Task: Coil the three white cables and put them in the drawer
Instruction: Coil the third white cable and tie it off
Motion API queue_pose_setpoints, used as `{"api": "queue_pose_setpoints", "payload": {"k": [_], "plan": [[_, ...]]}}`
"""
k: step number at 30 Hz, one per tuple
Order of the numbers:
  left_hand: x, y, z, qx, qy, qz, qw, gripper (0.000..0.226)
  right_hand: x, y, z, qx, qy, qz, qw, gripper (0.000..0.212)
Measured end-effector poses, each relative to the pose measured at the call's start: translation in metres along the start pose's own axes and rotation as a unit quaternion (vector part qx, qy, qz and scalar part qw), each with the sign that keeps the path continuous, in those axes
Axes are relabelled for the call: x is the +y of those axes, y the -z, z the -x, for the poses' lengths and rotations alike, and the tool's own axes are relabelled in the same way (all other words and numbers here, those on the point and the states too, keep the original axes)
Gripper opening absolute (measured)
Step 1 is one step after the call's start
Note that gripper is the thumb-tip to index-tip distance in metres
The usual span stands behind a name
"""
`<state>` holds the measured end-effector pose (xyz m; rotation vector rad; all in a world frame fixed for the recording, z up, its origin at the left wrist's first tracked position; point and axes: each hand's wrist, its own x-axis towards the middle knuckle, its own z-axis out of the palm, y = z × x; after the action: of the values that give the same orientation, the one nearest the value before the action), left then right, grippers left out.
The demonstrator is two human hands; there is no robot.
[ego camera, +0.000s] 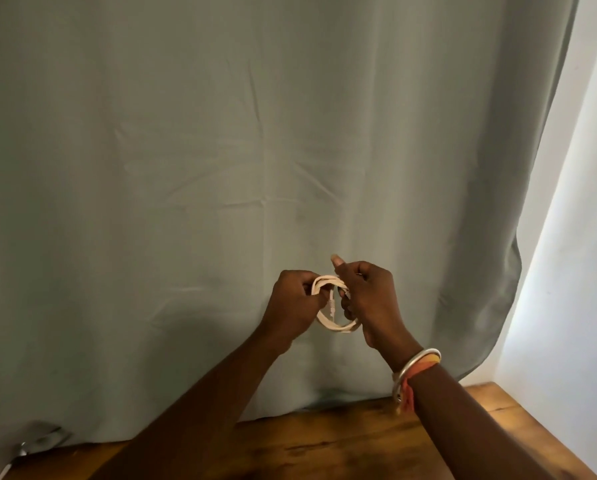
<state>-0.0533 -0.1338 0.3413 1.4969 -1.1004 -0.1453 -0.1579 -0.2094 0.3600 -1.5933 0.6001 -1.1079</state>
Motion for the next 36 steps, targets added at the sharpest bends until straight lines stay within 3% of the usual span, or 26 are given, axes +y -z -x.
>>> {"api": "queue_pose_setpoints", "payload": {"k": [5,9,13,15,17,20,21,23,24,25,26,29,31,34,36], "plan": [[0.010,0.003,0.006,-0.032,0.099,0.120,0.987,0.022,0.001,0.000,-0.003,0.023,0.016,0.049,0.998,0.048],[0.017,0.004,0.008,-0.091,0.214,0.241,0.942,0.029,0.002,-0.001,-0.006,0.039,0.014,0.049,0.998,0.053],[0.016,0.006,0.008,-0.137,0.224,0.275,0.925,0.030,0.001,0.000,-0.005,0.044,0.008,0.030,0.999,0.053],[0.013,0.005,0.009,-0.116,0.192,0.272,0.936,0.027,0.001,-0.001,-0.004,0.043,-0.008,0.025,0.999,0.050],[0.009,0.002,0.011,-0.063,0.113,0.207,0.970,0.023,0.001,-0.002,-0.004,0.042,-0.035,0.009,0.998,0.048],[-0.002,-0.003,0.012,0.005,-0.106,0.040,0.994,0.045,0.006,-0.001,-0.002,0.039,-0.070,-0.020,0.997,0.047],[-0.006,-0.003,0.011,0.021,-0.207,-0.057,0.976,0.048,0.008,-0.001,-0.001,0.038,-0.079,-0.033,0.996,0.047],[-0.013,0.001,0.010,0.038,-0.387,-0.264,0.883,0.036,0.008,-0.001,0.001,0.033,-0.088,-0.058,0.994,0.046],[-0.017,0.003,0.010,0.035,-0.439,-0.326,0.836,0.028,0.007,-0.001,0.002,0.027,-0.086,-0.063,0.994,0.046],[-0.020,0.005,0.009,0.035,-0.462,-0.350,0.814,0.022,0.005,-0.001,0.003,0.016,-0.082,-0.061,0.995,0.046],[-0.021,0.007,0.009,0.042,-0.459,-0.337,0.821,0.017,0.003,0.000,0.004,-0.007,-0.078,-0.055,0.995,0.046],[-0.022,0.012,0.008,0.110,-0.399,-0.195,0.889,0.011,-0.003,0.007,0.006,-0.125,-0.093,-0.068,0.985,0.041],[-0.016,0.010,0.010,0.136,-0.363,-0.113,0.915,0.013,-0.006,0.014,0.003,-0.177,-0.113,-0.090,0.974,0.036],[-0.005,0.004,0.017,0.139,-0.333,-0.024,0.932,0.011,-0.007,0.018,-0.004,-0.184,-0.119,-0.120,0.968,0.027],[-0.004,0.003,0.021,0.142,-0.363,-0.045,0.920,0.009,-0.007,0.016,-0.006,-0.150,-0.108,-0.133,0.974,0.026]]}}
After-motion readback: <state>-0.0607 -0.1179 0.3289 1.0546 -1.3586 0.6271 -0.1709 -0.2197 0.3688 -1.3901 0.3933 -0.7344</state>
